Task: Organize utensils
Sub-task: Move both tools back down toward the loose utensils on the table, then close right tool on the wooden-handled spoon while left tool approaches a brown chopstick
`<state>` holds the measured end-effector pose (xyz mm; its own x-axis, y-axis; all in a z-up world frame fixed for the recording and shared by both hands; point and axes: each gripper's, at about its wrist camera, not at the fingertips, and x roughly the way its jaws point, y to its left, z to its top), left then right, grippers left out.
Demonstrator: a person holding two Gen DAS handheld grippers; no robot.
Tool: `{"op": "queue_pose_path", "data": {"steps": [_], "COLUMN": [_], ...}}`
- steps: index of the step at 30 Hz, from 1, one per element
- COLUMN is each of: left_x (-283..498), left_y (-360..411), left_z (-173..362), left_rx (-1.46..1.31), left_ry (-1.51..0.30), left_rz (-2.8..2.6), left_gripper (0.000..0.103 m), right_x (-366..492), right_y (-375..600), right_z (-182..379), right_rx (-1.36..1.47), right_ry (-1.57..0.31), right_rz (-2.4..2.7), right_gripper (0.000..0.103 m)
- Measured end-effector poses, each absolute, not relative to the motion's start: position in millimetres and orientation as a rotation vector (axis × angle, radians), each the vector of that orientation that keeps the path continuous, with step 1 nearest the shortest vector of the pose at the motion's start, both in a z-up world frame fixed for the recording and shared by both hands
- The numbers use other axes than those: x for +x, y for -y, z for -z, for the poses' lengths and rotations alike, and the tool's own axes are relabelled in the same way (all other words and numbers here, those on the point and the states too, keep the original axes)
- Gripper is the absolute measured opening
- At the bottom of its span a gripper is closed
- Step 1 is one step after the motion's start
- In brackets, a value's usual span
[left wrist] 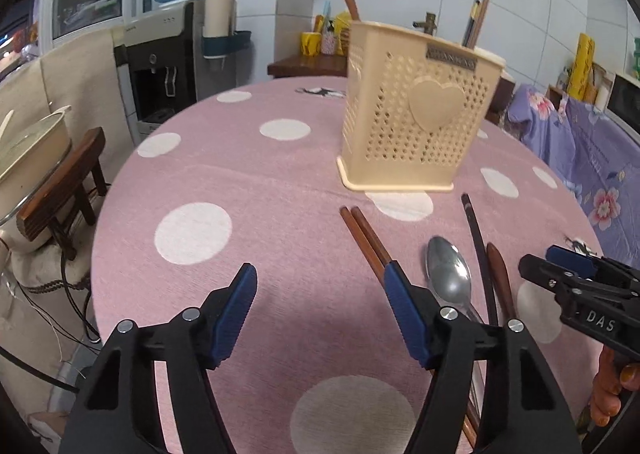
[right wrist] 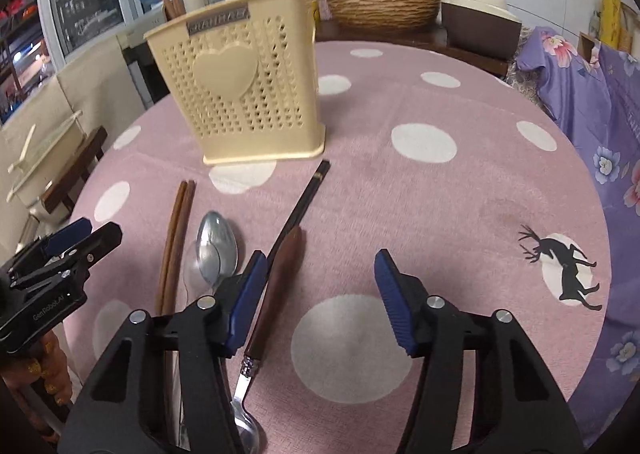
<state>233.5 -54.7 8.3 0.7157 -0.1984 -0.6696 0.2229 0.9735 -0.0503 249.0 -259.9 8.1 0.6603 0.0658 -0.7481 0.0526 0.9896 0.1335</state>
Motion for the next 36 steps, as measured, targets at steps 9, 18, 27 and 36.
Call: {"op": "queue_pose_path", "data": {"steps": [9, 18, 27, 36], "left_x": [232, 233, 237, 238], "left_y": [78, 85, 91, 77], "left_z": [-1, 10, 15, 12], "left_rx": [0.089, 0.103, 0.117, 0.028], "left_ry": [-0.758, -0.797, -0.826, -0.846], "left_rz": [0.260, 0.257, 0.279, 0.319], "left_gripper": [0.065, 0.064, 0.057, 0.055], "right_x": [256, 251, 248, 245], "right_y": [242, 243, 250, 256], "right_z": [2, 7, 6, 7], "right_rx": [0.112, 0.088, 0.076, 0.076], "right_ry": [-0.910, -0.922, -0.919, -0.913], "right_rz": [-0.015, -0.019, -0.024, -0.030], "right_gripper": [0.044, 0.022, 0.018, 0.017]}}
